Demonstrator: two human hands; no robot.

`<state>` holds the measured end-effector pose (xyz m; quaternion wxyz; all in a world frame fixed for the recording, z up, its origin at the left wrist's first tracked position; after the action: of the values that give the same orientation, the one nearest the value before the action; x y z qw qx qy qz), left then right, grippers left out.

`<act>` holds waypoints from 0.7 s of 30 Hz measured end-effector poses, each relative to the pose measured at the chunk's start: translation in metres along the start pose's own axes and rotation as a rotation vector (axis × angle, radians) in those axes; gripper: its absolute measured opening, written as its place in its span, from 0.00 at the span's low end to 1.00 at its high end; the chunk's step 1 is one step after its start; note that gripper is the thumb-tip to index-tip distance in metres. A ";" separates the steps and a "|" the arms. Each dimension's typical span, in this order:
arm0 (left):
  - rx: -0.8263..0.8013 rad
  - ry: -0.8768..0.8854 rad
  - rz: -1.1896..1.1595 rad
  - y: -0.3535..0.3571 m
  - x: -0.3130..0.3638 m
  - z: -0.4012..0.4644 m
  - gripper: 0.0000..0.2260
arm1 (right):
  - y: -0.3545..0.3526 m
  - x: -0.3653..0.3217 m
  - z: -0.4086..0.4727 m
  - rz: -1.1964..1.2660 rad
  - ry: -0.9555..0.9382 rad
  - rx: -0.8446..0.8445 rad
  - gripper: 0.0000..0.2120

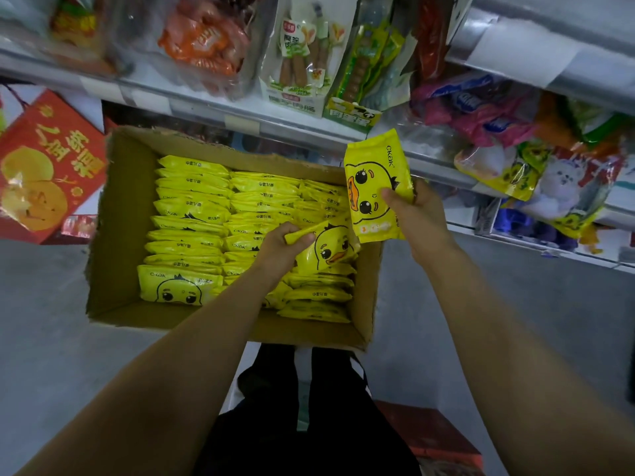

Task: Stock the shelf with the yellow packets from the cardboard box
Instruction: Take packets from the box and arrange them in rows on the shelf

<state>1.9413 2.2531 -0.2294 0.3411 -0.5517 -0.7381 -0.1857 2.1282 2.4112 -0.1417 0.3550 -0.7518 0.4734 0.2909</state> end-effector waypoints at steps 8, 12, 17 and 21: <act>-0.121 0.027 -0.125 -0.007 0.039 -0.053 0.16 | -0.013 -0.016 -0.054 0.143 -0.035 0.000 0.10; -0.182 0.089 -0.161 0.000 0.076 -0.083 0.23 | -0.031 -0.044 -0.078 0.237 -0.073 0.002 0.06; -0.312 0.104 -0.232 0.030 0.125 -0.120 0.15 | -0.076 -0.086 -0.104 0.371 -0.139 -0.022 0.11; -0.400 0.175 -0.215 0.076 0.168 -0.152 0.19 | -0.136 -0.113 -0.128 0.447 -0.234 -0.055 0.08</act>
<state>2.0318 2.2944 -0.0126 0.2660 -0.5086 -0.7088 -0.4102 2.2229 2.4056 0.0548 0.3135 -0.5993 0.5754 0.4598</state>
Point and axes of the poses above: each hand's wrist, its own z-axis towards the middle knuckle, its own y-axis out of the palm, x = y × z, the point moved 6 cm from there along z, towards the middle knuckle, and after that the axes turned 3 degrees about y, right-handed, at the moved point
